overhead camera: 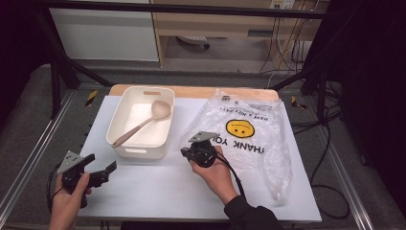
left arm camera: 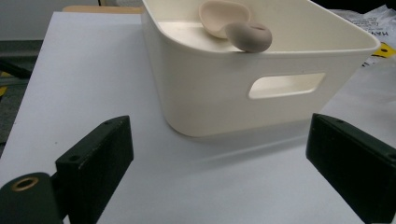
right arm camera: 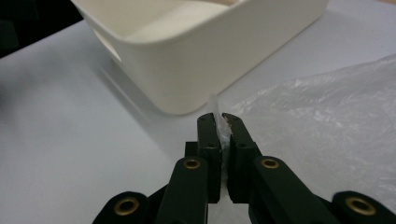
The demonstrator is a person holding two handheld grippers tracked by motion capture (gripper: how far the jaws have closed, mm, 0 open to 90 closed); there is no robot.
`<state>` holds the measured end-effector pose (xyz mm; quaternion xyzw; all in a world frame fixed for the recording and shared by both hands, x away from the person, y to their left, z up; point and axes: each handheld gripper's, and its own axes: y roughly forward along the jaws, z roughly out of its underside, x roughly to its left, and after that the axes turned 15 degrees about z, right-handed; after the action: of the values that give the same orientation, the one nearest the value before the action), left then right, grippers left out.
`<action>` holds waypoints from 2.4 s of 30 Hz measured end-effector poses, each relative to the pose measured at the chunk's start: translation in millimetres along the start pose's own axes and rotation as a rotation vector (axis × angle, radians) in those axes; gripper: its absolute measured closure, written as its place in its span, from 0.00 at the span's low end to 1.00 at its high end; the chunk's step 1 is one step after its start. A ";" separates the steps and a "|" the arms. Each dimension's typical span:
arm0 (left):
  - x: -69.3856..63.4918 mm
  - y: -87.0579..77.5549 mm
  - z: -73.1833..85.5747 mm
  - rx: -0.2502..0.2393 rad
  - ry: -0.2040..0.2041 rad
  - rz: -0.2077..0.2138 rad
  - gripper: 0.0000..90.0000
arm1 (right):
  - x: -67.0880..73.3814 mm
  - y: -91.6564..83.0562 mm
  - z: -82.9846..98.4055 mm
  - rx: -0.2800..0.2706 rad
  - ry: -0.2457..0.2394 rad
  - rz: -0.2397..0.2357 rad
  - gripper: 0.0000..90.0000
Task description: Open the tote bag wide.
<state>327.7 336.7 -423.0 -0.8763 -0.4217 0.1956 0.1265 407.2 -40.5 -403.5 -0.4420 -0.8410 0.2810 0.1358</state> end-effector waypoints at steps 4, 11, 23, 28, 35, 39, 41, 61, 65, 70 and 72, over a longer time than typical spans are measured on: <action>0.5 0.3 0.1 0.008 0.001 -0.003 0.08 | -2.7 -2.7 -15.1 -0.031 0.020 -0.020 0.97; 2.1 -0.7 0.2 0.005 -0.006 -0.008 0.08 | -6.3 1.3 -38.3 -0.048 0.026 0.002 0.98; 2.1 -0.7 0.5 0.011 -0.011 -0.007 0.08 | -14.1 23.7 -78.1 -0.086 0.103 0.081 0.98; 1.7 -0.1 0.7 0.015 -0.012 -0.003 0.08 | -20.1 25.2 -90.8 -0.107 0.118 0.144 0.98; 1.8 -0.1 0.6 0.012 -0.016 -0.002 0.08 | -32.5 7.0 -99.5 -0.173 0.167 0.181 0.98; 1.6 0.7 0.4 0.016 -0.013 -0.004 0.08 | -26.6 5.3 -109.4 -0.175 0.154 0.161 0.98; 1.7 0.7 0.5 0.017 -0.014 -0.004 0.08 | -18.1 13.6 -112.0 -0.158 0.130 0.142 0.97; 2.5 -0.7 0.7 0.013 -0.010 -0.009 0.08 | -20.5 10.1 -95.3 -0.029 0.015 0.140 0.18; 2.6 -1.7 0.6 0.011 -0.010 -0.012 0.08 | -33.8 4.5 -79.2 -0.007 0.011 0.151 0.15; 2.3 -0.6 0.5 0.012 -0.007 -0.006 0.08 | -47.9 0.7 -60.3 0.018 0.008 0.164 0.12; 2.7 -0.5 0.7 0.010 -0.010 -0.009 0.08 | -53.7 -1.1 -53.6 0.027 0.021 0.159 0.11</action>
<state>328.5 339.2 -424.1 -0.8727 -0.4253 0.2017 0.1298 462.8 -66.1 -358.6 -0.5083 -0.7980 0.2973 0.1280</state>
